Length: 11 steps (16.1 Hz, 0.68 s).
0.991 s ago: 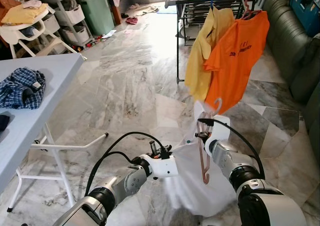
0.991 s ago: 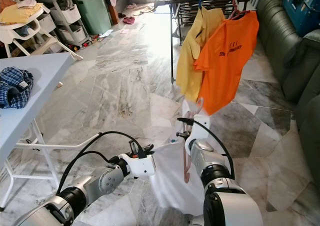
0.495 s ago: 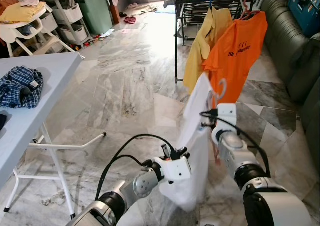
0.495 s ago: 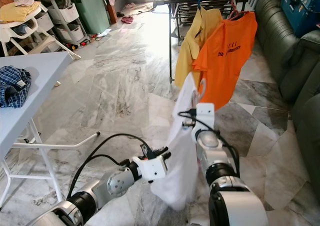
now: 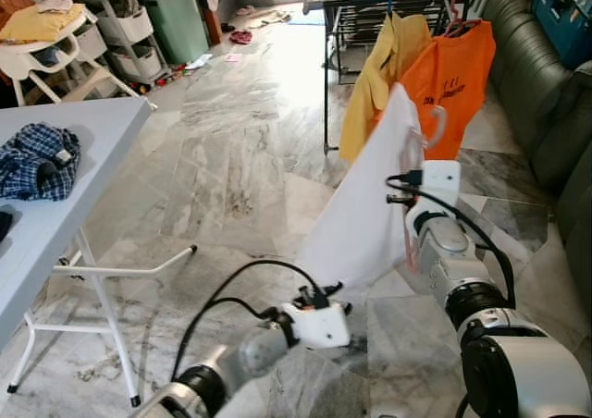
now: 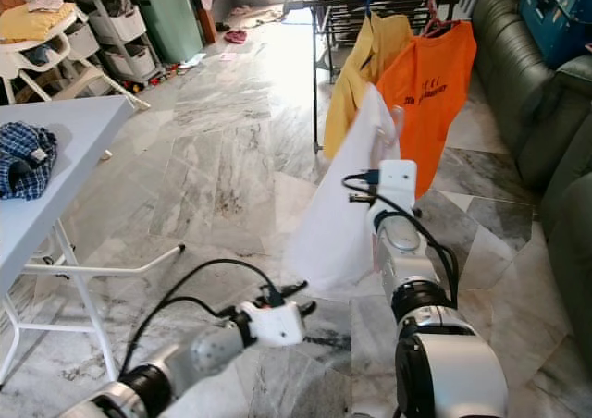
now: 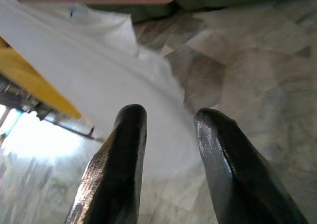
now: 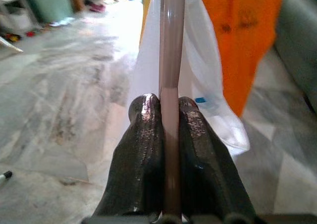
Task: Hang hanger
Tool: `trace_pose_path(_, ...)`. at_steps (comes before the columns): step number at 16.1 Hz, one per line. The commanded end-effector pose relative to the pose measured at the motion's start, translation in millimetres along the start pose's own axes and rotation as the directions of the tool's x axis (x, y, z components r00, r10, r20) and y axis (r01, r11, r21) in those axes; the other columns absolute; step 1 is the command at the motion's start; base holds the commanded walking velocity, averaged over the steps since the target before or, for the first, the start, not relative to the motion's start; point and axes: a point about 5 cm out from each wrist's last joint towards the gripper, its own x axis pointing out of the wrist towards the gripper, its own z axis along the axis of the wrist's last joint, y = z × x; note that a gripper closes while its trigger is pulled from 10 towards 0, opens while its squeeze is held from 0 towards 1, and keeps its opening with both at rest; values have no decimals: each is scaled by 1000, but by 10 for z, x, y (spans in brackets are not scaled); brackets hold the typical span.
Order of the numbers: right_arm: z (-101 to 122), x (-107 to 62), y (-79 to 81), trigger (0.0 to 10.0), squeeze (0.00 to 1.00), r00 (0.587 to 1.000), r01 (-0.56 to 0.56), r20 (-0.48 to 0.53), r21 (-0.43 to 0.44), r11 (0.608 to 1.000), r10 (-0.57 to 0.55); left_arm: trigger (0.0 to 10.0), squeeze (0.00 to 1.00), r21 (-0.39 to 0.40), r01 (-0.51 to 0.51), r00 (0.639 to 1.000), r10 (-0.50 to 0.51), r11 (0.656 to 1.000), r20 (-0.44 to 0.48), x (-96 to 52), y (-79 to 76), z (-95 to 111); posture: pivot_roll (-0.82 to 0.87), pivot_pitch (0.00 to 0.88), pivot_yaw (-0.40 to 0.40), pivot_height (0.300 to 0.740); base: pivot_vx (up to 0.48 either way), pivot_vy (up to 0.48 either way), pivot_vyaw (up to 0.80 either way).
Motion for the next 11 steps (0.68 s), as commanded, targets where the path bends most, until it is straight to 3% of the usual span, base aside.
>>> trace_pose_path(1, 171, 14, 124, 10000, 0, 990, -87, 108, -56, 995, 93, 10000, 1000, 2, -34, 999, 34, 999, -7, -45, 100, -44, -184, 28, 116, 740, 0, 0, 0)
trace_pose_path(3, 88, -70, 153, 10000, 0, 974, -170, 124, -136, 976, 188, 10000, 1000, 9, -83, 996, 83, 997, -25, -130, 277, -126, -184, 28, 117, 740, 0, 0, 0)
trace_pose_path(4, -35, -166, 147, 10000, 0, 957, -248, 109, -164, 955, 268, 10000, 1000, 6, -160, 987, 160, 987, -25, -205, 475, -169, -183, 28, 119, 740, 0, 0, 0)
trace_pose_path(6, -148, -257, 106, 10000, 0, 947, -292, 90, -160, 943, 309, 10000, 1000, -30, -301, 953, 300, 953, -48, -267, 708, -207, -185, 28, 125, 740, 0, 0, 0)
trace_pose_path(7, -207, -300, 74, 10000, 0, 945, -303, 74, -175, 937, 319, 10000, 1000, -95, -379, 925, 373, 920, -79, -295, 805, -237, -186, 30, 127, 740, 0, 0, 0)
trace_pose_path(8, -278, -359, 23, 10000, 0, 944, -312, 53, -190, 931, 327, 10000, 1000, -236, -492, 871, 469, 838, -146, -325, 927, -289, -187, 30, 127, 740, 0, 0, 0)
trace_pose_path(9, -331, -416, 20, 10000, 0, 930, -353, 36, -198, 915, 366, 10000, 1000, -306, -537, 844, 506, 786, -180, -340, 993, -313, -187, 32, 127, 740, 0, 0, 0)
trace_pose_path(10, -344, -445, 23, 10000, 0, 922, -371, 34, -203, 906, 385, 10000, 1000, -332, -544, 839, 513, 770, -185, -346, 1010, -318, -186, 33, 126, 740, 0, 0, 0)
trace_pose_path(11, -375, -478, 16, 10000, 0, 914, -391, 18, -218, 894, 404, 10000, 1000, -444, -578, 813, 532, 685, -238, -346, 1056, -352, -183, 33, 124, 740, 0, 0, 0)
